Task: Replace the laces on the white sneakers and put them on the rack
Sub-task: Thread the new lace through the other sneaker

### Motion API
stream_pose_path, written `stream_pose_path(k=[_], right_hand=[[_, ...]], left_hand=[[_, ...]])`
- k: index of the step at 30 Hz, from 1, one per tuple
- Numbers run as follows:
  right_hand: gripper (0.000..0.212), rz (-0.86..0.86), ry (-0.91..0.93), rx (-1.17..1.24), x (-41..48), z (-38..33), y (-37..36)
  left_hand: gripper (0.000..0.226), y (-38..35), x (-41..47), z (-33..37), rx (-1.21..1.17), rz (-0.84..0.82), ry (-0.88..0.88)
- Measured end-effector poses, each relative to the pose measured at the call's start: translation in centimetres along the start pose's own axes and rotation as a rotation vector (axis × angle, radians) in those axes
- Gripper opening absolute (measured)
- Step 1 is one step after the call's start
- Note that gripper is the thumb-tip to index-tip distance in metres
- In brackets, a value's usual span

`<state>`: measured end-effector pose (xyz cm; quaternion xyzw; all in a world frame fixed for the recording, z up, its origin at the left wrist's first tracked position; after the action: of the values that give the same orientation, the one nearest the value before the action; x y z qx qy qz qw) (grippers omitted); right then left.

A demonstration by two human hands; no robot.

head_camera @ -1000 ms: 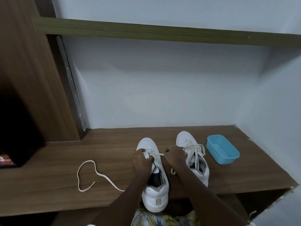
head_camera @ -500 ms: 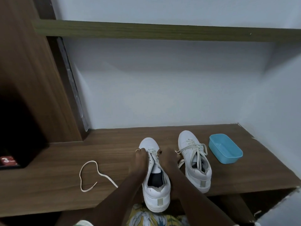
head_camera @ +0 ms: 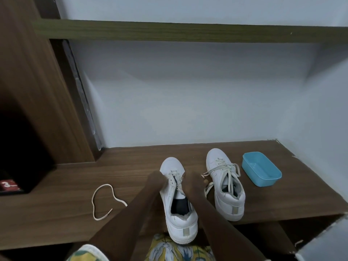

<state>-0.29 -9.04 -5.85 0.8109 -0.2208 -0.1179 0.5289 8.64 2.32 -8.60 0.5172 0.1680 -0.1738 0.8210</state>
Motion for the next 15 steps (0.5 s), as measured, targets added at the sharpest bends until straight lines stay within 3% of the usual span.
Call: stream_pose_path(k=[2, 5, 11, 15], right_hand=[[0.027, -0.004, -0.006, 0.001, -0.1, 0.4, 0.2], [0.027, -0.01, -0.011, 0.011, 0.0, 1.1, 0.3], [0.028, 0.033, -0.034, 0.079, 0.0, 1.4, -0.7], [0.031, 0.085, -0.024, -0.022, -0.4, 1.7, -0.3]], left_hand=[[0.037, -0.1, -0.3, 0.1, 0.051, 0.1, -0.044], [0.03, -0.5, -0.9, 0.2, 0.039, 0.118, -0.039], [0.013, -0.8, -1.2, -0.4, -0.25, 0.074, -0.027], [0.03, -0.3, -0.7, -1.7, -0.377, 0.056, -0.108]])
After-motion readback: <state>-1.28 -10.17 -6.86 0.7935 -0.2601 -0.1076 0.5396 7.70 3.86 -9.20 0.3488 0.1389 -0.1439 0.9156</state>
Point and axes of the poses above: each hand's wrist, its own x-axis towards the middle knuckle, its own y-axis out of the back of the hand, z = x × y, the point moved 5 cm from there along x, towards the middle knuckle, and after that the axes turned 15 degrees about y, right-handed, at the moved point
